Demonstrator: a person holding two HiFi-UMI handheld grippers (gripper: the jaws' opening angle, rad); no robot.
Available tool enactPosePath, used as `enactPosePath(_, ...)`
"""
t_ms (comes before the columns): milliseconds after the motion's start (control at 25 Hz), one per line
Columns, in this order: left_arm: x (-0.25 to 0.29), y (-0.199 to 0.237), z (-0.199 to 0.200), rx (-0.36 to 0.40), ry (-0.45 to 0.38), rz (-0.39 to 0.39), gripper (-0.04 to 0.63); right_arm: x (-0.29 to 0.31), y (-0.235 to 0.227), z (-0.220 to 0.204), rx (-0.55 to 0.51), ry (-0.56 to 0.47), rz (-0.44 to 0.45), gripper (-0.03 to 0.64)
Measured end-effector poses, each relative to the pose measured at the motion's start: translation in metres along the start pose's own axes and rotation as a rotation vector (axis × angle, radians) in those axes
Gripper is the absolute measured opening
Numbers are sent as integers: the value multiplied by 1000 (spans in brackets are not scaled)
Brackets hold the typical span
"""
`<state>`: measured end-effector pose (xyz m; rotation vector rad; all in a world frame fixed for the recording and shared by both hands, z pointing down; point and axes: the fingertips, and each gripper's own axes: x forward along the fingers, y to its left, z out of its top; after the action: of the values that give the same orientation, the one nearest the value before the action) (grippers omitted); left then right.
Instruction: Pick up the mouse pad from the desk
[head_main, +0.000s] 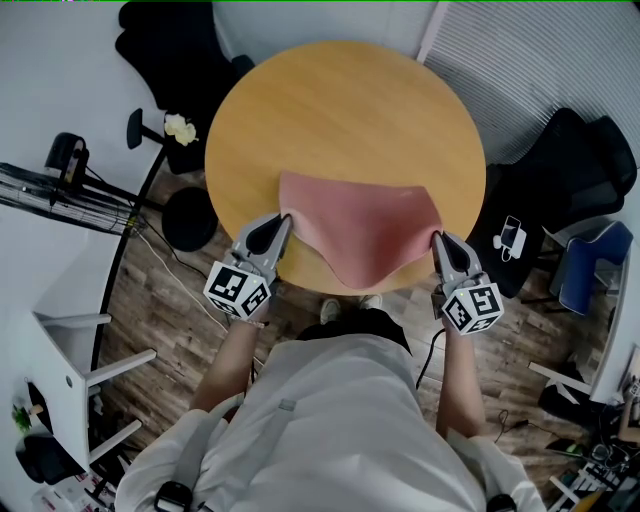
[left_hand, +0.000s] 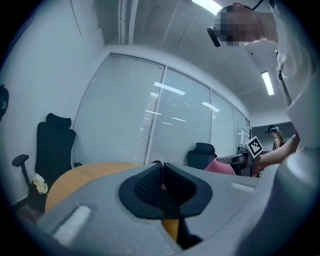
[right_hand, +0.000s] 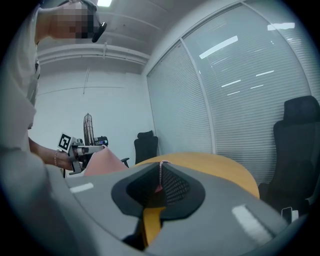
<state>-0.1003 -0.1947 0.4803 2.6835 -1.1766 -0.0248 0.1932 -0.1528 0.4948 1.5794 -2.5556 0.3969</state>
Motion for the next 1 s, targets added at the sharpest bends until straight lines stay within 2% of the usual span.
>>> enactPosePath(1000, -10, -28, 88, 51, -110, 18, 15, -22, 38, 87, -102, -130, 30, 15)
